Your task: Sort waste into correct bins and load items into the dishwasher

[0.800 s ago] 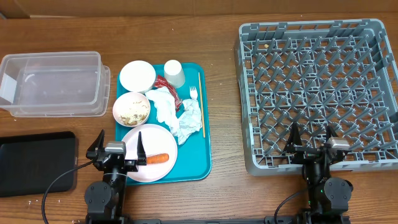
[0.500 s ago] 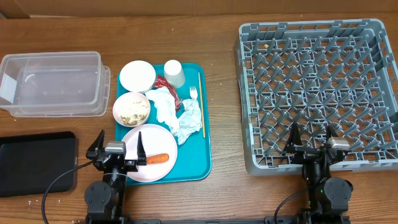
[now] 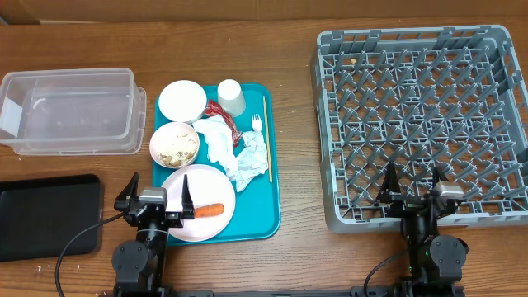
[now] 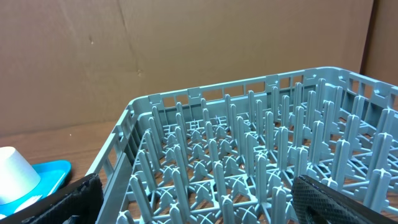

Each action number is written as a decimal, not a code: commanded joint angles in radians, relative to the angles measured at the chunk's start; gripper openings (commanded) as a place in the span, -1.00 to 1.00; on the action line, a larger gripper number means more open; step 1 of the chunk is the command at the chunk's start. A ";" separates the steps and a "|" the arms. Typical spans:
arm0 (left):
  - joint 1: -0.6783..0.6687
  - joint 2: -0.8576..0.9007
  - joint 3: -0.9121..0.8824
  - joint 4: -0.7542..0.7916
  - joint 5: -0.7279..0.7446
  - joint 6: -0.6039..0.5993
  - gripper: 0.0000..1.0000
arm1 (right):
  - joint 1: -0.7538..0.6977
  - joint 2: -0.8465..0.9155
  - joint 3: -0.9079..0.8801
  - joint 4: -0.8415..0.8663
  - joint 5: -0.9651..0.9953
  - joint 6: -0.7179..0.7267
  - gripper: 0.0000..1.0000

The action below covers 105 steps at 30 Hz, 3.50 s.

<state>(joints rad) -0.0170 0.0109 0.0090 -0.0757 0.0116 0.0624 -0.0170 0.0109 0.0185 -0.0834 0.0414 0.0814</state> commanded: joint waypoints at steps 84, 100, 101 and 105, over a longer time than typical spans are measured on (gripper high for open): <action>0.000 1.155 0.871 -1.101 0.303 -1.420 1.00 | 0.006 -0.008 -0.011 0.003 0.010 -0.003 1.00; -0.010 1.573 0.862 -0.956 0.257 -1.468 1.00 | 0.006 -0.008 -0.011 0.003 0.010 -0.003 1.00; -0.015 1.588 0.862 -0.940 0.251 -1.469 1.00 | 0.006 -0.008 -0.011 0.003 0.010 -0.003 1.00; -0.039 1.614 0.862 -0.878 0.234 -1.469 1.00 | 0.006 -0.008 -0.011 0.003 0.010 -0.003 1.00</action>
<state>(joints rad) -0.0364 1.6108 0.8761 -0.9741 0.2760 -1.4075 -0.0170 0.0109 0.0185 -0.0834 0.0418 0.0814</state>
